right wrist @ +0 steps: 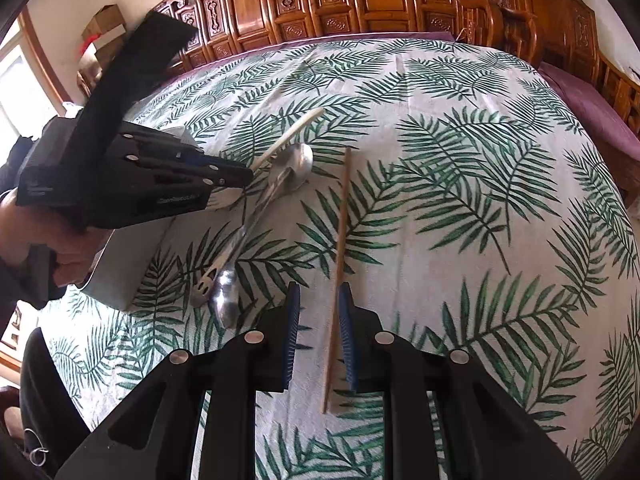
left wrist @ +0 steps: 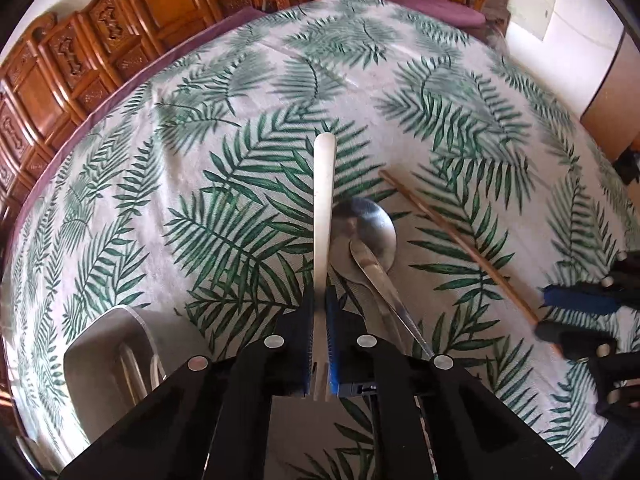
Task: Organize utensils
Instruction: 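Grasp a metal spoon with the right gripper while the left gripper carries the knife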
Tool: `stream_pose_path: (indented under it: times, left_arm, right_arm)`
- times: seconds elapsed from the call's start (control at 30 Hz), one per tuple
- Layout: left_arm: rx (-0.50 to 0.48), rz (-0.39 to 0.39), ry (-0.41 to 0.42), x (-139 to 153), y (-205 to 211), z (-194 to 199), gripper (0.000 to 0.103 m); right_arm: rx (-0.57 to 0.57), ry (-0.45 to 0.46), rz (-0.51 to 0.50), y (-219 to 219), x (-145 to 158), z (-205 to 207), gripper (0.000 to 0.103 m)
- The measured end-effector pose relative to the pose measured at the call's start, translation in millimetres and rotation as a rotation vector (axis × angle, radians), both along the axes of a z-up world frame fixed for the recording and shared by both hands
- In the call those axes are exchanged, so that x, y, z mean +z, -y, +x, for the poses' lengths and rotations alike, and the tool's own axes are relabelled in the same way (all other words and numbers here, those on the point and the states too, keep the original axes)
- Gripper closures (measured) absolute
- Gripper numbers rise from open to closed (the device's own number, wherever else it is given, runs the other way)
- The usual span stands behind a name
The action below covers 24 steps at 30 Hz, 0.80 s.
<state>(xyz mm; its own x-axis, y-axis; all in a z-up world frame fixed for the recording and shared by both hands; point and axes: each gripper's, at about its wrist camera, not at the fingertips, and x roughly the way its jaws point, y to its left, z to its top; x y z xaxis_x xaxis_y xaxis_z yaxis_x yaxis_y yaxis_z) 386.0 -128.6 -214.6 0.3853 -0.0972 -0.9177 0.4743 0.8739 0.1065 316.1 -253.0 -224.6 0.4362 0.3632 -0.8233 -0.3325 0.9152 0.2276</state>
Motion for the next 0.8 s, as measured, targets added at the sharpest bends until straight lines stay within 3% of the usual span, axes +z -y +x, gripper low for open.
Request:
stream_pose_path:
  times: [0.33,0.8]
  left_arm:
    - [0.041,-0.105,0.078,39.9,-22.4,-29.0,0.098]
    - [0.082,-0.154,0.125,62.2,-66.3,-60.6,0.098]
  right_arm:
    - [0.022,-0.011,0.014,-35.1,-1.7,12.7,0.081]
    - [0.027,-0.056,-0.022,-71.4,-15.1,34.4,0.082]
